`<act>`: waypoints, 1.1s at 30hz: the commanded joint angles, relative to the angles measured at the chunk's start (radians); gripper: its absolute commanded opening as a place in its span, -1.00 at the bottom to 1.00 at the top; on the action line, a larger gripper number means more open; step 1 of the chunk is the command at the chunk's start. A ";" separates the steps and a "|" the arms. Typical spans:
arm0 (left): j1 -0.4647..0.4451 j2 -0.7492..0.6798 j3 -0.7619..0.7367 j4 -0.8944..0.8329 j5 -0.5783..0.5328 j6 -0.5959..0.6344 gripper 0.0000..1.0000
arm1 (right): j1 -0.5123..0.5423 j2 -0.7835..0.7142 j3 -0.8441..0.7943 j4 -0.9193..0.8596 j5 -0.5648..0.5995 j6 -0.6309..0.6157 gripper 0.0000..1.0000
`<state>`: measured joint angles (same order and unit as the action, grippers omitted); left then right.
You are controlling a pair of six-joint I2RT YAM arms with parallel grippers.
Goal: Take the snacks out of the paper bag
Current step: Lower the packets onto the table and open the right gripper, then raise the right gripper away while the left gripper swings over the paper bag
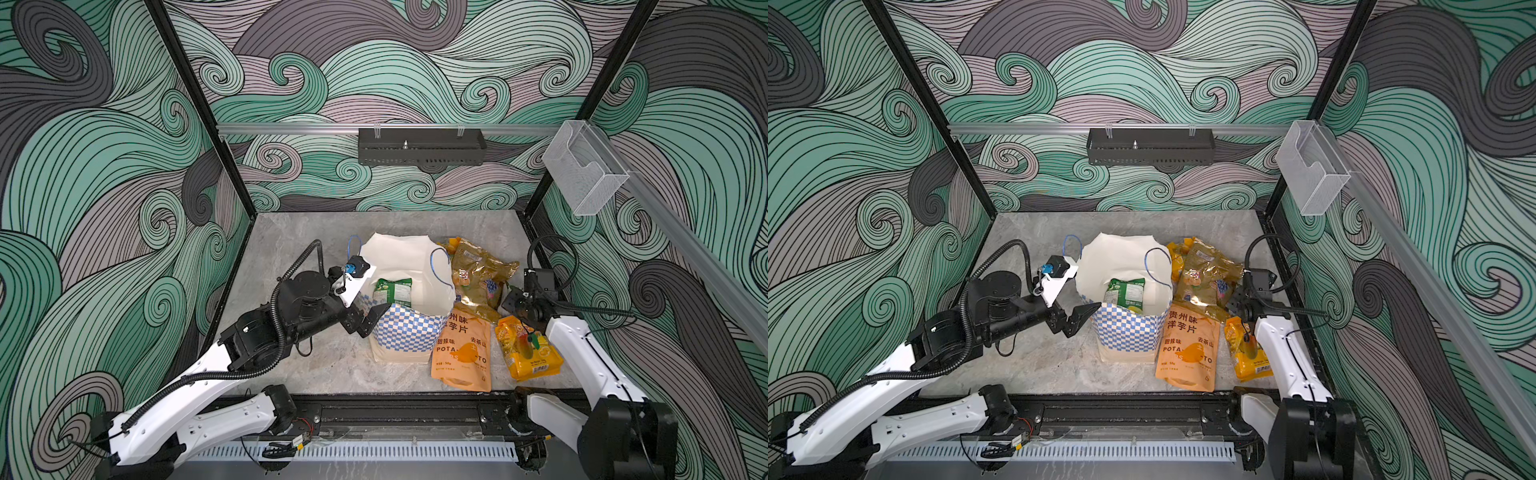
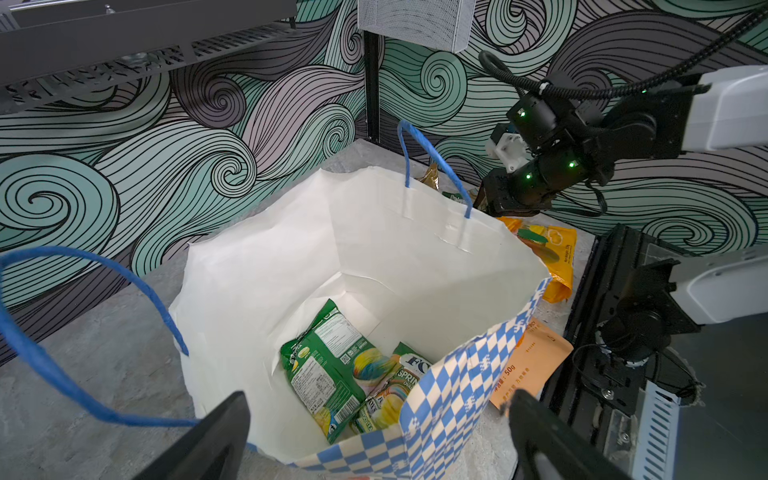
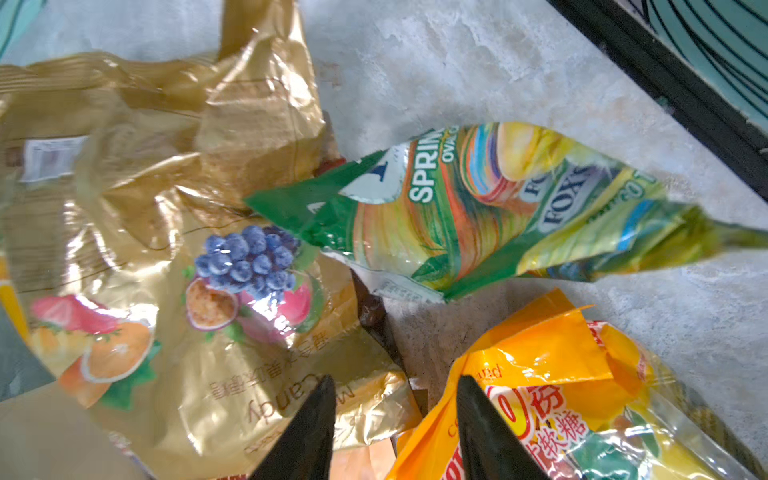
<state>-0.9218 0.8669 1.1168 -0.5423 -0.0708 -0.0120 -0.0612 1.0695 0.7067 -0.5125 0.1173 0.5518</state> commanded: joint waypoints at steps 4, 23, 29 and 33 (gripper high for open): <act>-0.006 0.039 0.093 0.008 -0.083 -0.050 0.97 | -0.003 -0.156 0.136 -0.056 -0.207 -0.032 0.40; 0.032 0.778 0.913 -0.457 -0.174 -0.118 0.68 | 0.392 -0.290 0.577 -0.144 -0.655 -0.127 0.99; 0.070 0.915 0.950 -0.570 -0.080 -0.173 0.68 | 0.403 -0.290 0.626 -0.271 -0.639 -0.183 0.99; 0.069 0.977 0.940 -0.614 0.004 -0.192 0.68 | 0.404 -0.305 0.603 -0.263 -0.617 -0.184 0.99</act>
<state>-0.8520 1.8233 2.0312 -1.0576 -0.1482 -0.1680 0.3386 0.7731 1.3193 -0.7437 -0.5114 0.3958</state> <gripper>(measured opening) 0.839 0.996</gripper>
